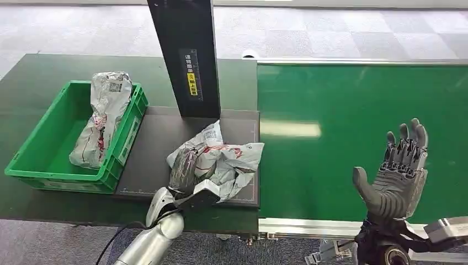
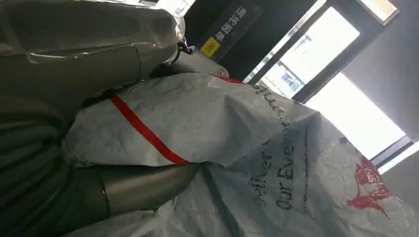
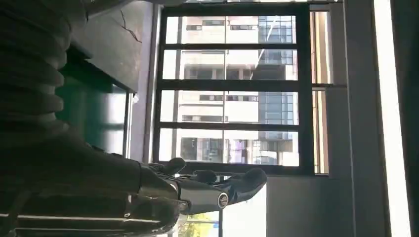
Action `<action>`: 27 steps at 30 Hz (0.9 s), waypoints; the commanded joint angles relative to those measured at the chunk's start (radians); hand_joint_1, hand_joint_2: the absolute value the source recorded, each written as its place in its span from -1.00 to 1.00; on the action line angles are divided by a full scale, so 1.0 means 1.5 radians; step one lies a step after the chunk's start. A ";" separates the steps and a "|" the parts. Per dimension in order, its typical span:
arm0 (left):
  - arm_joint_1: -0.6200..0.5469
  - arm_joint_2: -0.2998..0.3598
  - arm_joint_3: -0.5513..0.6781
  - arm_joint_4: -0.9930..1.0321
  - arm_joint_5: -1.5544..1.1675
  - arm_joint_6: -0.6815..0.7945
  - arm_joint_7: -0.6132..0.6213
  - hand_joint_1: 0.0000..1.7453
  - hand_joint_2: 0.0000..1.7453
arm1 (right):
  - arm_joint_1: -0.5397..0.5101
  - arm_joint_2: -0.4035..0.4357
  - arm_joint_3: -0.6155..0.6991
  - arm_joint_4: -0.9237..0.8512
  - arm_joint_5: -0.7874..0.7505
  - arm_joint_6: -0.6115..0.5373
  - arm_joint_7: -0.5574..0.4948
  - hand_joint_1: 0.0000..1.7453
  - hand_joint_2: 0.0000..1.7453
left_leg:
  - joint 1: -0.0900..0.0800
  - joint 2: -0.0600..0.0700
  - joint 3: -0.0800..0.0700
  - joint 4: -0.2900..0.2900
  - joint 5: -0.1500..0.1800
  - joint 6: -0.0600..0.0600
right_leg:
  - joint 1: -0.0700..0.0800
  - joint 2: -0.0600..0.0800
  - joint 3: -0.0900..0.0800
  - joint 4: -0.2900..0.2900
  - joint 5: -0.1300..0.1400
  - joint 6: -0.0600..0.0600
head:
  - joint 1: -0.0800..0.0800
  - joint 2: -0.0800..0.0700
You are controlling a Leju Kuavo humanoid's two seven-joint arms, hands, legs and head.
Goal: Moved the parcel from conveyor to table for the left to box.
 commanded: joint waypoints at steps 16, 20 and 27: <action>-0.398 0.283 0.405 0.251 0.099 0.100 0.101 1.00 1.00 | 0.000 -0.014 0.030 0.080 -0.009 -0.026 -0.012 -1.00 1.00 | 0.002 0.005 0.001 -0.002 0.003 -0.004 | 0.002 0.003 -0.002 0.001 0.003 -0.004 | 0.000 0.000; -0.427 0.279 0.379 0.388 0.017 0.128 0.174 1.00 1.00 | 0.002 -0.015 0.033 0.079 -0.005 -0.030 -0.007 -1.00 1.00 | 0.003 0.003 0.001 -0.002 0.004 -0.004 | 0.003 0.002 -0.001 0.001 0.003 -0.005 | 0.000 0.000; -0.416 0.280 0.368 0.442 -0.030 0.137 0.233 1.00 1.00 | 0.001 -0.016 0.029 0.087 -0.006 -0.030 -0.002 -1.00 1.00 | 0.003 0.003 0.000 -0.001 0.003 -0.004 | 0.003 0.002 -0.001 0.000 0.003 -0.004 | 0.001 0.000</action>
